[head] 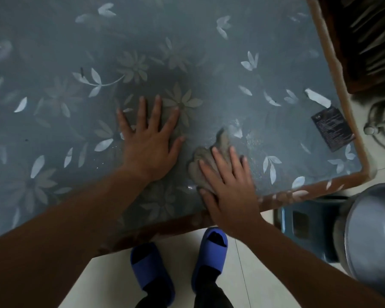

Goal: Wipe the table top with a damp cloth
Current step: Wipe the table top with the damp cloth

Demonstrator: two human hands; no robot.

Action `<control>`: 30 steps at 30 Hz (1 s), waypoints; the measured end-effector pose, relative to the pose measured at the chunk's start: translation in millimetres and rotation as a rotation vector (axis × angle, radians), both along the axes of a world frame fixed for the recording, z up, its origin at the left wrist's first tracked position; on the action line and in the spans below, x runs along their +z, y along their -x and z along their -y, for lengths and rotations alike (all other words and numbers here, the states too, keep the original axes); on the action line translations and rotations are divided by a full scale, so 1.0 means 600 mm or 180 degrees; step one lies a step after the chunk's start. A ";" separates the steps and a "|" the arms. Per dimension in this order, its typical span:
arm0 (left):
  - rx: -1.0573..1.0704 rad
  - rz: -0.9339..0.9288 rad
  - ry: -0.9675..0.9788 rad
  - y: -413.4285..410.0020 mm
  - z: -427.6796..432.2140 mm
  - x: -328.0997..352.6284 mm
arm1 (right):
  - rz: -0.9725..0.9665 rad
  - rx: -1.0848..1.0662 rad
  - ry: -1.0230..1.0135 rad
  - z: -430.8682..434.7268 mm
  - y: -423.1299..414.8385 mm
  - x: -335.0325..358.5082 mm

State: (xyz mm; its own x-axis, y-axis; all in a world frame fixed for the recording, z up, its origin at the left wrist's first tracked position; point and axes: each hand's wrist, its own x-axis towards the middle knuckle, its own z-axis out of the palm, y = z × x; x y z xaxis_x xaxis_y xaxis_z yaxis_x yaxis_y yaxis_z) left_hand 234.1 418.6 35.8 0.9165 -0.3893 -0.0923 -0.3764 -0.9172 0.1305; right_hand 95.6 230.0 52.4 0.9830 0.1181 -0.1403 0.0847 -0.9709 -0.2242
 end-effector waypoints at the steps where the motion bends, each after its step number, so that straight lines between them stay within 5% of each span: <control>1: 0.0005 -0.0001 0.0040 0.000 -0.001 -0.001 | 0.0015 0.0160 0.0056 0.002 -0.018 -0.004; 3: 0.0030 -0.0045 0.0131 -0.001 -0.004 -0.003 | 0.0104 0.0125 0.0171 0.030 -0.077 -0.008; 8: 0.0007 0.0043 0.0228 0.000 -0.006 -0.009 | 0.0058 -0.1291 0.0019 0.103 -0.241 -0.007; 14: 0.0008 0.0132 0.0263 0.000 -0.006 -0.011 | 0.0082 0.0495 0.0013 0.050 -0.161 -0.006; 16: 0.0021 0.0163 0.0282 -0.001 -0.006 -0.012 | 0.0028 0.0337 -0.0037 0.082 -0.210 -0.003; 20: 0.0024 0.0181 0.0304 -0.001 -0.006 -0.013 | 0.0148 -0.1132 -0.0008 0.081 -0.351 -0.005; 26: 0.0014 0.0093 0.0339 -0.001 -0.007 -0.009 | -0.0021 0.0734 0.0033 0.050 -0.271 -0.008; 28: 0.0009 0.0069 0.0336 -0.001 -0.007 -0.007 | -0.0025 0.0527 0.0070 0.083 -0.308 -0.006; 30: -0.0003 0.0040 0.0352 -0.001 -0.007 -0.006 | -0.0017 -0.0382 0.0061 0.104 -0.371 -0.005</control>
State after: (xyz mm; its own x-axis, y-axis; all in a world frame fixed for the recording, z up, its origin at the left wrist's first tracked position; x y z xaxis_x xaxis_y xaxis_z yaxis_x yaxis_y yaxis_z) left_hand 234.9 422.8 32.1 0.9169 -0.3973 -0.0373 -0.3795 -0.8971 0.2261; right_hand 318.2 167.9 49.4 0.9892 -0.0030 -0.1468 -0.0335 -0.9780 -0.2057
